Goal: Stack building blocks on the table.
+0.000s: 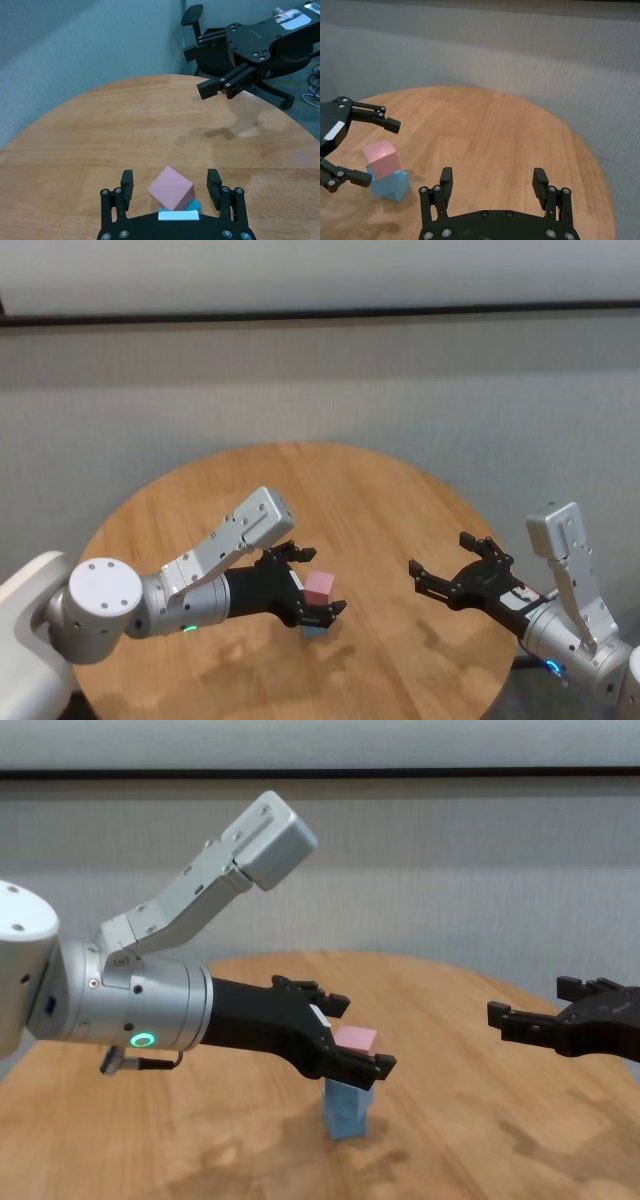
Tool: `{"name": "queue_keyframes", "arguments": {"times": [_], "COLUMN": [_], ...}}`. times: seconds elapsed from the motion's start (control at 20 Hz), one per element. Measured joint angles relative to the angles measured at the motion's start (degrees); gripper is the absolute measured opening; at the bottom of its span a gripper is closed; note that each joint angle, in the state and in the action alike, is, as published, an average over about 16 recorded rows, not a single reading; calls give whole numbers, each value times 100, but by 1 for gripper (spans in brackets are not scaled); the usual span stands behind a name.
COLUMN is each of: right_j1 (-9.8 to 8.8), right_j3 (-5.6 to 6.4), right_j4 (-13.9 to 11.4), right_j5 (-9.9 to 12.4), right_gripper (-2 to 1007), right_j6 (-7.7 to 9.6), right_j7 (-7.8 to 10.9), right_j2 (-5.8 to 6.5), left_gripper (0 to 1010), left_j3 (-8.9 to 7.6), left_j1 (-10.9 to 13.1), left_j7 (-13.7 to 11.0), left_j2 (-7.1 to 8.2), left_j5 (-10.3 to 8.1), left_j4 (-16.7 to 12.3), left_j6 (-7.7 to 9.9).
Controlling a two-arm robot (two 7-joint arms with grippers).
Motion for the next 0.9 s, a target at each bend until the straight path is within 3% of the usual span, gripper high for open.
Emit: {"name": "queue_keyframes", "arguments": {"times": [0.4, 0.9], "right_j1": [0, 0], "right_j3": [0, 0], "right_j4": [0, 0], "right_j5": [0, 0], "right_gripper": [1005, 1005], "right_j6": [0, 0], "right_j7": [0, 0], "right_j2": [0, 0], "left_gripper": [997, 1000], "left_j3": [-131, -470], "left_j1": [77, 373], "left_j7": [89, 310], "left_j2": [138, 546], "left_j5": [-77, -194], "left_j4": [-272, -835], "left_j6": [29, 42]}}
